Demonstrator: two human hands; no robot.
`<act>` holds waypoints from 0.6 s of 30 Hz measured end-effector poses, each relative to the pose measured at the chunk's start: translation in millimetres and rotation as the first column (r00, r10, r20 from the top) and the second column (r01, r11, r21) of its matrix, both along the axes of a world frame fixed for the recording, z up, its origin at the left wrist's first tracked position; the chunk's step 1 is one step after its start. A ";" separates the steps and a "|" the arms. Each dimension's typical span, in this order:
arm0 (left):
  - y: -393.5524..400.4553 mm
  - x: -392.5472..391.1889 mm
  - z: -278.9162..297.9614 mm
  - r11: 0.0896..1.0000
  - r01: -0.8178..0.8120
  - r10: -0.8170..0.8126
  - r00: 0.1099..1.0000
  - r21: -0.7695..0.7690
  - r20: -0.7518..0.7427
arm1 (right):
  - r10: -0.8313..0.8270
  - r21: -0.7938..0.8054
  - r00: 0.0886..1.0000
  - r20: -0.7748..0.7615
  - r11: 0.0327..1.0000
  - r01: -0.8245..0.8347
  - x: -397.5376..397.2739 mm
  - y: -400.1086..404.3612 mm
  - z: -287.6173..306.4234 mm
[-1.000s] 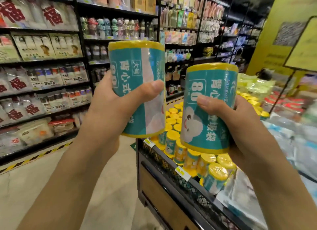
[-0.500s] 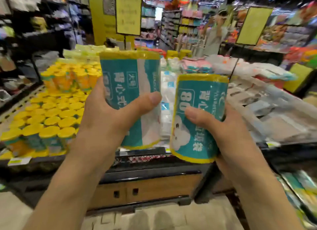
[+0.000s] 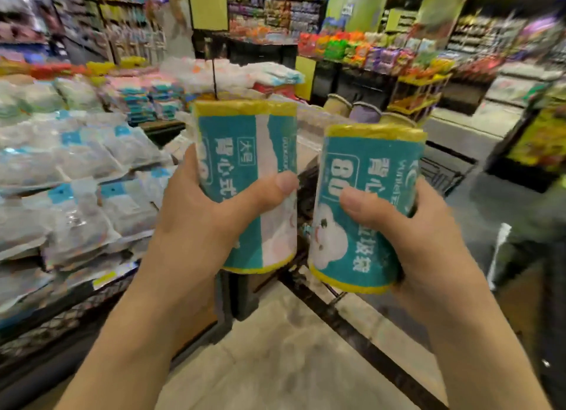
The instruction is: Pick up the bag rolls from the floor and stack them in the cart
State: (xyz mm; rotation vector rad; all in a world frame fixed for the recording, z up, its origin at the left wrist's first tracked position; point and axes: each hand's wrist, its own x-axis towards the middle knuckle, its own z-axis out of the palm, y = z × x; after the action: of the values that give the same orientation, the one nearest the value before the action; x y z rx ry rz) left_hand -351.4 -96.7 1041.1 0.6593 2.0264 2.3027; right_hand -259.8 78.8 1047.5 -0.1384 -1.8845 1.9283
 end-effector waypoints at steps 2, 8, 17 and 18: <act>49.3 3.2 -2.0 0.997 0.070 -0.071 0.997 0.009 0.007 | -0.075 0.012 0.997 0.010 0.997 0.075 15.0 41.9 -0.4; 186.7 8.0 -6.0 0.958 0.279 -0.281 0.959 0.058 0.028 | -0.306 0.032 0.952 0.020 0.952 0.305 57.3 154.1 0.3; 352.7 -25.1 -19.1 0.859 0.511 -0.512 0.858 0.019 0.046 | -0.530 0.051 0.846 0.057 0.848 0.527 58.6 281.7 -11.1; 370.3 -32.2 -20.6 0.850 0.527 -0.527 0.848 0.022 0.050 | -0.553 0.047 0.831 0.061 0.833 0.551 53.2 295.6 -12.9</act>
State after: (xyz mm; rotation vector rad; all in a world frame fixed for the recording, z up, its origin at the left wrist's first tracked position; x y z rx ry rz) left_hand -383.5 273.6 1020.5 0.9931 1.5502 1.9727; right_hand -206.6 374.4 1034.6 -0.6778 -1.6663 1.5079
